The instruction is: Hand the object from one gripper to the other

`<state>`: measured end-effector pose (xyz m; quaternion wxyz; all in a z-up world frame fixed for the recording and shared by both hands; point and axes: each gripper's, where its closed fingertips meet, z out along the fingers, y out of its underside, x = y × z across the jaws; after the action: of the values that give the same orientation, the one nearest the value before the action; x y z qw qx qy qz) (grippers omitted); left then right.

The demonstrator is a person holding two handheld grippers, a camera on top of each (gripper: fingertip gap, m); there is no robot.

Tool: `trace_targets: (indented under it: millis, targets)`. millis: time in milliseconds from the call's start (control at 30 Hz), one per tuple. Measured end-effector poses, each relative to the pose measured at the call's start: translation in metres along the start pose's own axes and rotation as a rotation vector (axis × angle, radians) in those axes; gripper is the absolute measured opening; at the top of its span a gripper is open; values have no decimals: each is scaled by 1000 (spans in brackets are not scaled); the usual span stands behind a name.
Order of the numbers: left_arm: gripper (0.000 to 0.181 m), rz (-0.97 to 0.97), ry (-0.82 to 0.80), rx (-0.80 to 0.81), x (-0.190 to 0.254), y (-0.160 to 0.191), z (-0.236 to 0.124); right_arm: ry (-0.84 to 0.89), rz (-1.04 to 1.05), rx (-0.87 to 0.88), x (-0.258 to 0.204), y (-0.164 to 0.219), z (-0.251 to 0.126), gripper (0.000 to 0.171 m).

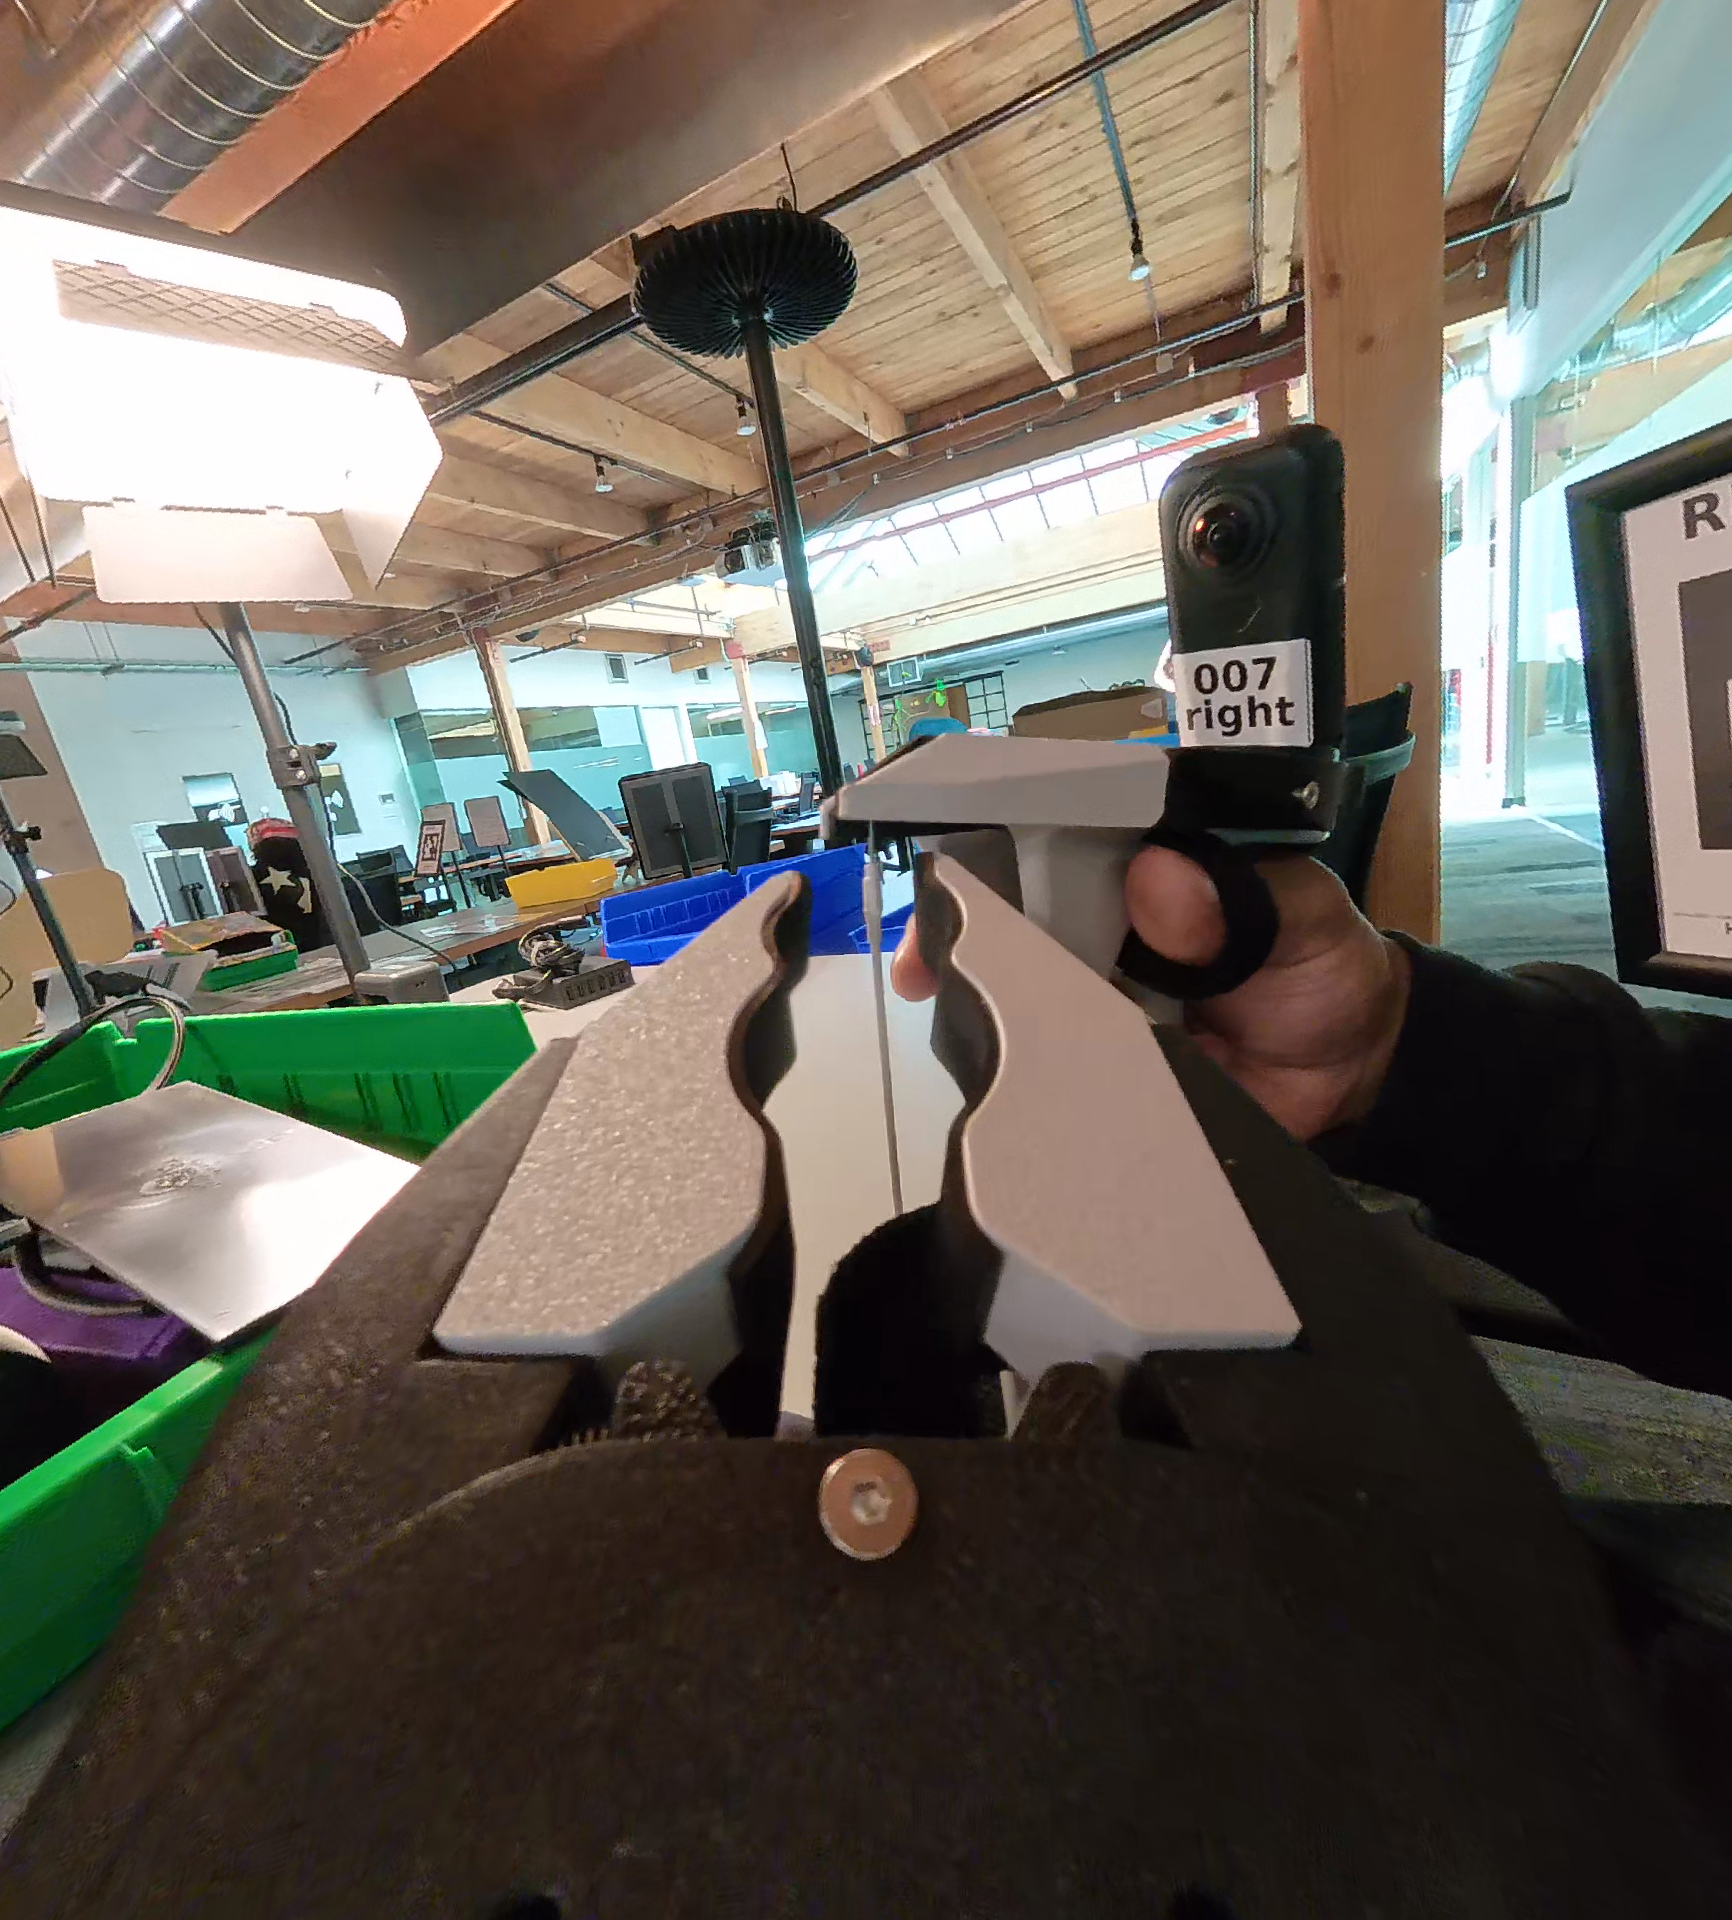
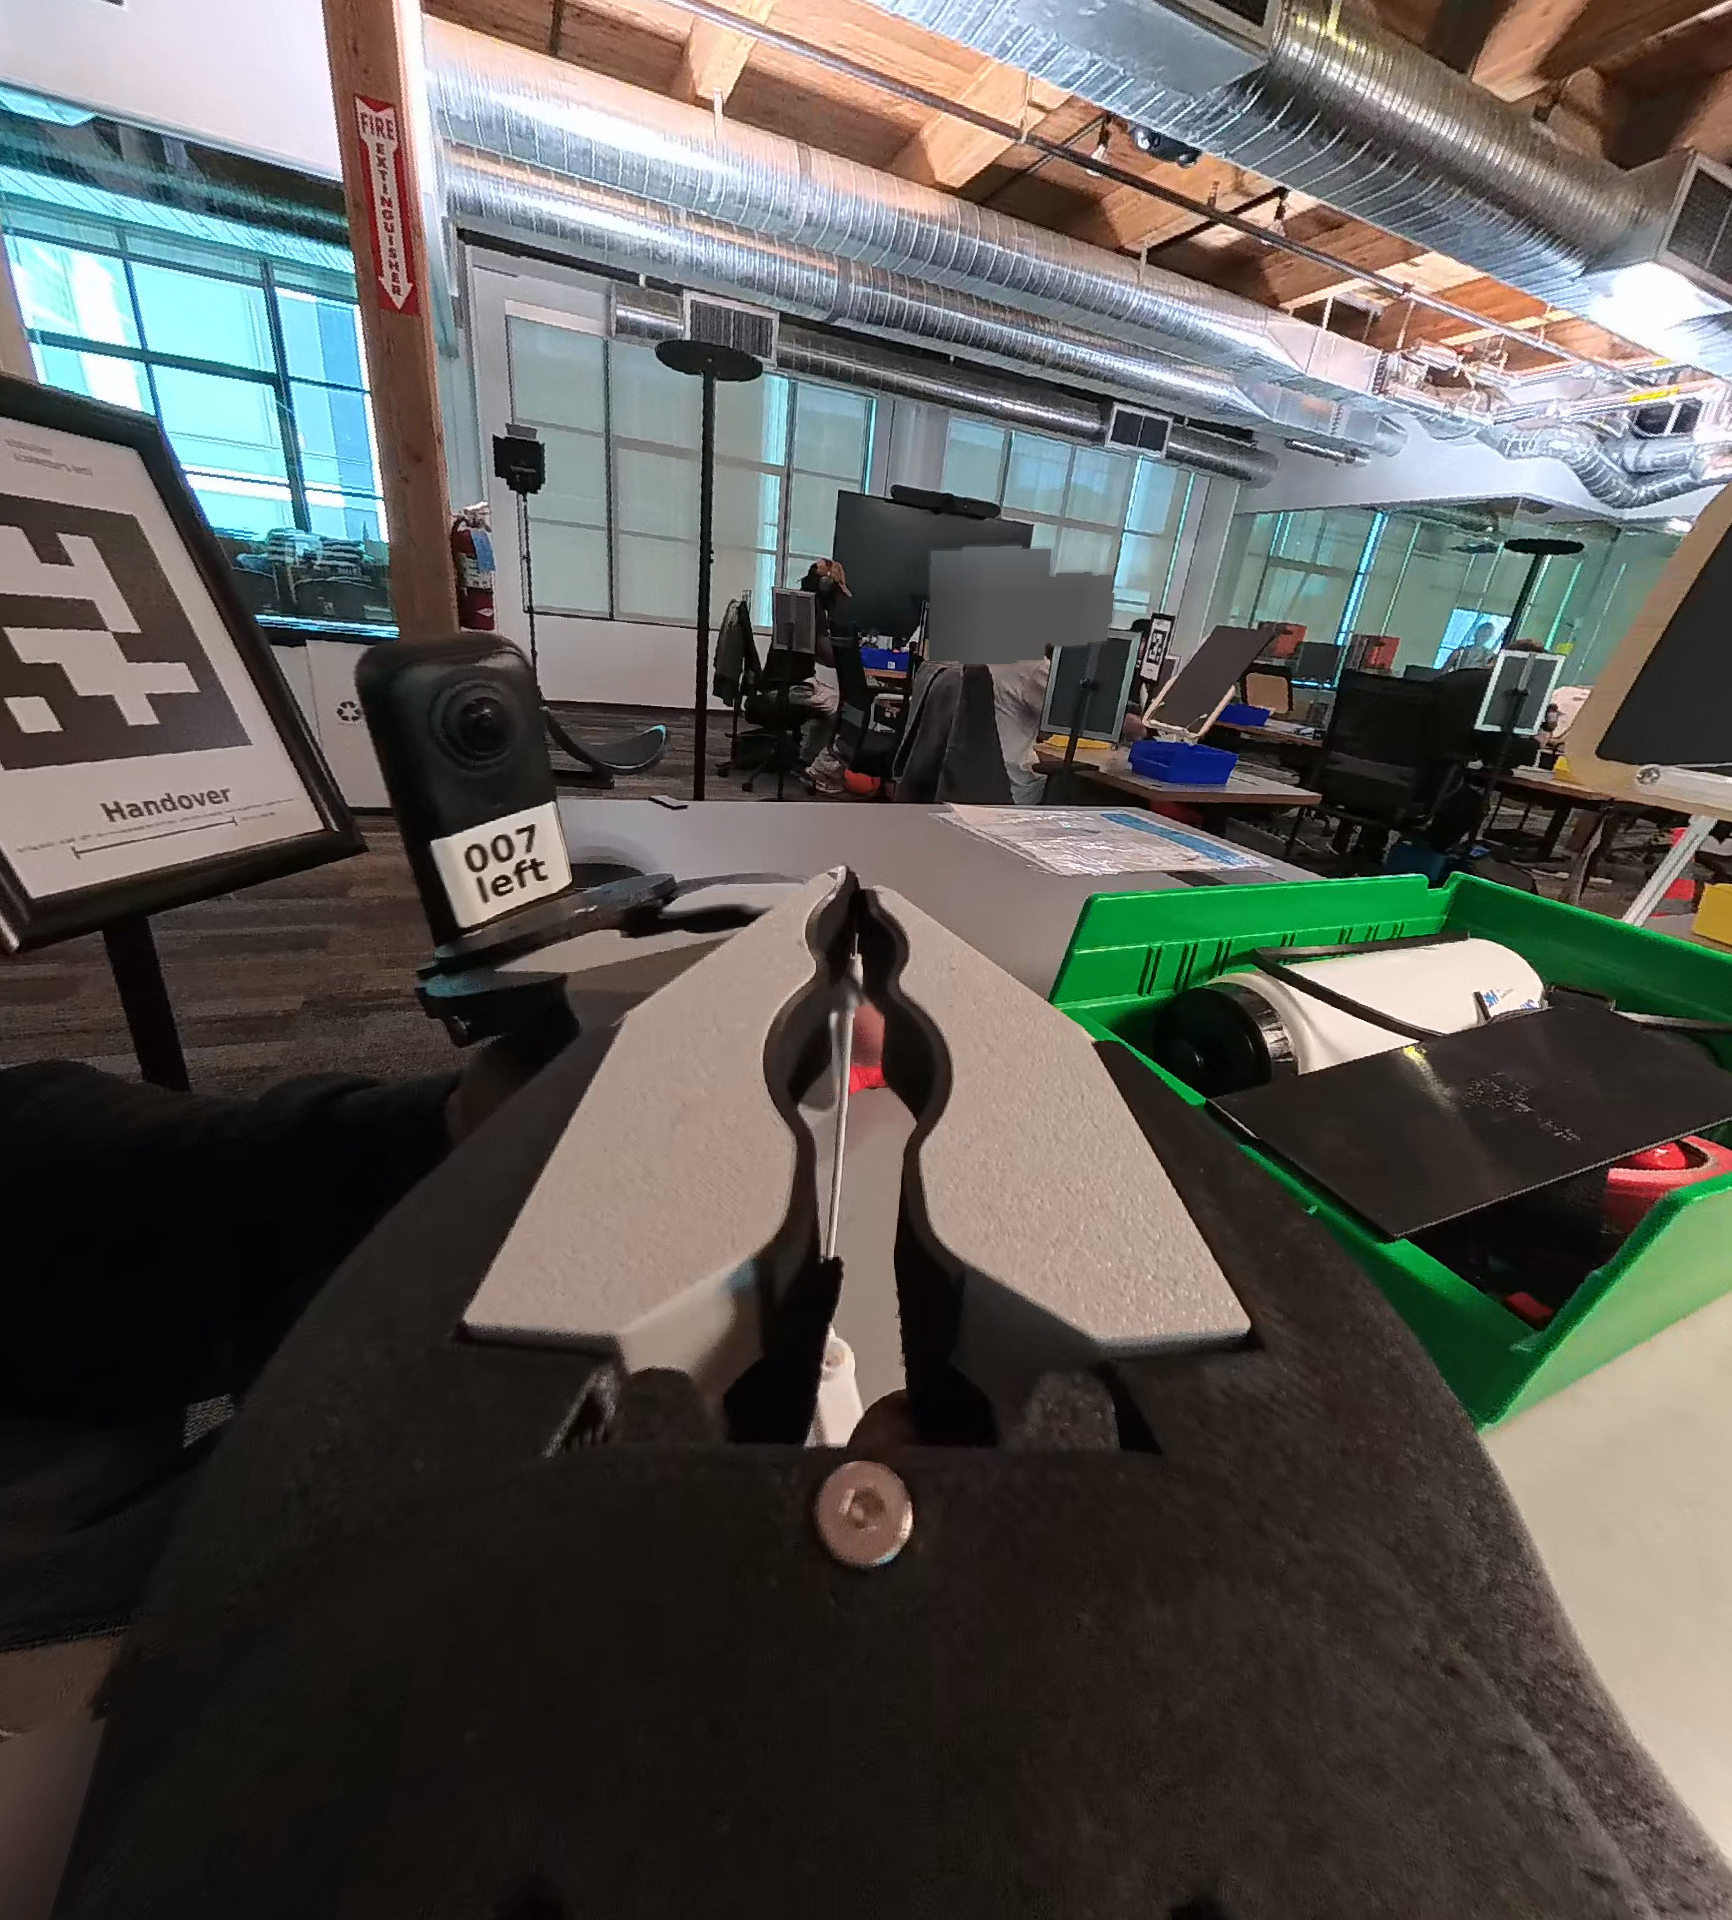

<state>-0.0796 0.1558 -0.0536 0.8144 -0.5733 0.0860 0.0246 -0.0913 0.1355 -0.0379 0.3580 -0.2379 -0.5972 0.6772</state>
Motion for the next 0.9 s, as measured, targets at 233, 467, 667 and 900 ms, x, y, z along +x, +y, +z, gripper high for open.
trace_targets:
  millis: [233, 467, 667, 900]
  targets:
    - [3, 5, 0, 2, 0, 0, -1, -14, 25, 26, 0, -1, -1, 17]
    - [3, -68, -11, 57, -9, -8, -6, -56, 38, -28, -1, 13, -1, 25]
    - [4, -104, 4, 78, -10, -11, -9, -68, 17, -82, -5, 25, 4, 24]
    - [4, -112, 36, 61, -5, -9, -7, -20, -25, -119, -3, 32, 9, 2]
